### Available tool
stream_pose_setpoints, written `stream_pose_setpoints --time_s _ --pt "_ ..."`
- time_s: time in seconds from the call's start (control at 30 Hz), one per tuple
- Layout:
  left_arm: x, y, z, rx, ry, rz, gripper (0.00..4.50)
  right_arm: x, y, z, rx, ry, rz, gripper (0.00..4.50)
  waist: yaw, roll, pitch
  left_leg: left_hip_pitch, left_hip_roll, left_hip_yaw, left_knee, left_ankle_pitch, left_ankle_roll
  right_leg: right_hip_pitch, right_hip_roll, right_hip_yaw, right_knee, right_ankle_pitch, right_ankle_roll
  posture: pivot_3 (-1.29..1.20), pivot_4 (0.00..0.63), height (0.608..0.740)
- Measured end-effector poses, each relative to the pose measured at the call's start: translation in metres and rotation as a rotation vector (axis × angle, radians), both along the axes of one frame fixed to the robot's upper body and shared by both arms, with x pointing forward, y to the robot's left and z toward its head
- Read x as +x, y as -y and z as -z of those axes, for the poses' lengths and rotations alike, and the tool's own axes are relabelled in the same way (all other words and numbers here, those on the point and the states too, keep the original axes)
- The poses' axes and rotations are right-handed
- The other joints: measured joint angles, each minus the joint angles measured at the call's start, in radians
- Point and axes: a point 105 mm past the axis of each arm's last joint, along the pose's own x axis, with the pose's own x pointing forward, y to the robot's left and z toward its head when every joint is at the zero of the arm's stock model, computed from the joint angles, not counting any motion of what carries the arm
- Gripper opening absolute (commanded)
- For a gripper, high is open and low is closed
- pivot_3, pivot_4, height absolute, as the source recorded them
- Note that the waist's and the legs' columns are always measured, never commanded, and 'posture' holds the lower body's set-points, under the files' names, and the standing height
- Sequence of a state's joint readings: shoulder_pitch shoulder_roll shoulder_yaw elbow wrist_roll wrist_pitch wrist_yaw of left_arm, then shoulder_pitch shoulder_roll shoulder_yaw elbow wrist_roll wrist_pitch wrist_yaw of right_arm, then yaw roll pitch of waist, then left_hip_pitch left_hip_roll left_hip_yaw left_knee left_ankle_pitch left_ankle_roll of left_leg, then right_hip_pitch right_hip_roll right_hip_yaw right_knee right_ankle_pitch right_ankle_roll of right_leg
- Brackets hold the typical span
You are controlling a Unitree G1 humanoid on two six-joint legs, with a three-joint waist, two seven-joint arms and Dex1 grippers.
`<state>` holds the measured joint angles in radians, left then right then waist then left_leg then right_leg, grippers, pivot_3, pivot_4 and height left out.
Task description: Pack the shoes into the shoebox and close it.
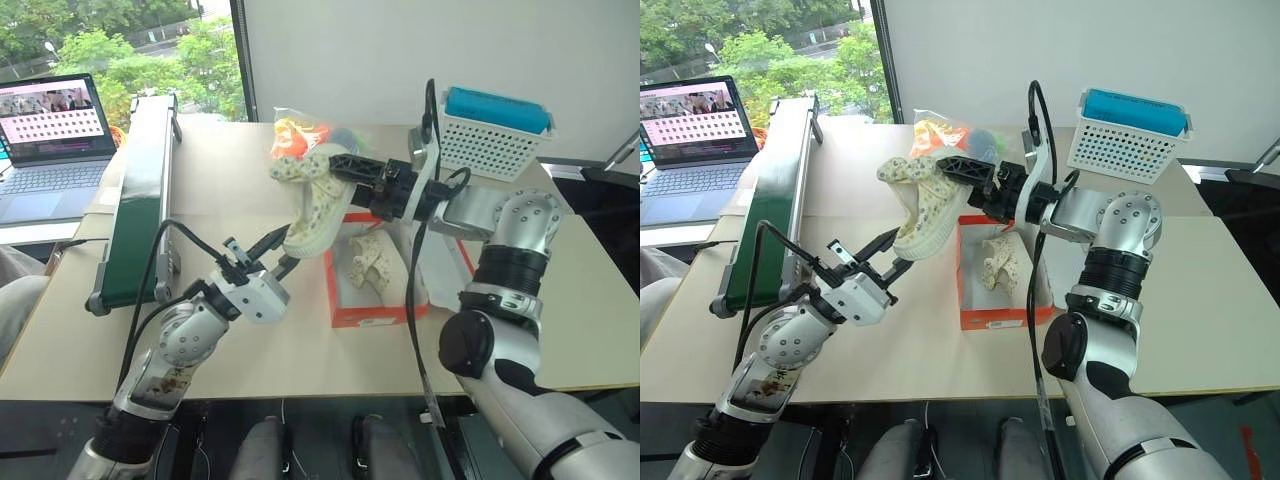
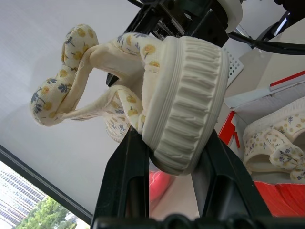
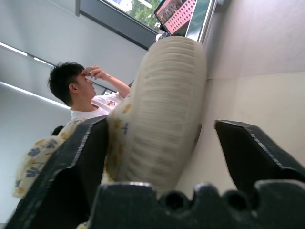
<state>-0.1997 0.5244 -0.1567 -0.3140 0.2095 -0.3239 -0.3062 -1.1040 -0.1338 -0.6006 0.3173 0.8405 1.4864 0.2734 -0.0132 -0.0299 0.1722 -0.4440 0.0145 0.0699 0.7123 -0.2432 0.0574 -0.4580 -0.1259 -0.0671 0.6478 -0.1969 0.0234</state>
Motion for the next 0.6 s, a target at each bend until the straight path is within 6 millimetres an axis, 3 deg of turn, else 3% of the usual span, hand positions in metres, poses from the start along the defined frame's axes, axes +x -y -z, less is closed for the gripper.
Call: stream_pose_setpoints --time_s 0.1,0.33,0.37,0.53,0.6 --pt "0.001 -0.001 0.000 0.001 0.001 -0.006 0.78 0.000 0.000 0.003 -0.007 -0.002 0.005 1.85 0.000 0.000 0.000 0.000 0.000 0.000 0.000 0.000 0.000 0.000 0.000 0.000 0.000 0.000 0.000 0.00 0.150 0.699" --pt "0.008 -0.001 0.005 -0.061 -0.095 -0.030 0.78 0.004 0.000 0.006 -0.023 -0.014 0.054 1.85 0.000 0.000 0.000 0.000 0.000 0.000 0.000 0.000 0.000 0.000 0.000 0.000 0.000 0.000 0.000 0.00 0.150 0.699" --pt "0.010 -0.001 0.007 -0.088 -0.135 -0.021 1.67 0.006 0.000 0.008 -0.027 -0.020 0.069 1.83 0.000 0.000 0.000 0.000 0.000 0.000 0.000 0.000 0.000 0.000 0.000 0.000 0.000 0.000 0.000 0.00 0.150 0.699" --pt "0.019 -0.006 0.016 -0.201 -0.341 -0.022 3.42 0.016 0.015 0.009 -0.002 -0.038 0.178 1.83 0.001 0.000 0.000 0.000 0.000 -0.001 0.000 0.000 0.000 0.001 0.001 0.000 0.000 0.000 0.001 0.00 0.150 0.699" --pt "0.020 -0.005 0.022 -0.224 -0.428 -0.007 3.42 0.020 0.023 0.009 0.015 -0.045 0.227 1.83 0.000 0.000 0.000 0.000 0.000 -0.001 0.000 0.000 0.000 0.001 0.001 0.001 0.000 0.000 0.001 0.00 0.150 0.699"
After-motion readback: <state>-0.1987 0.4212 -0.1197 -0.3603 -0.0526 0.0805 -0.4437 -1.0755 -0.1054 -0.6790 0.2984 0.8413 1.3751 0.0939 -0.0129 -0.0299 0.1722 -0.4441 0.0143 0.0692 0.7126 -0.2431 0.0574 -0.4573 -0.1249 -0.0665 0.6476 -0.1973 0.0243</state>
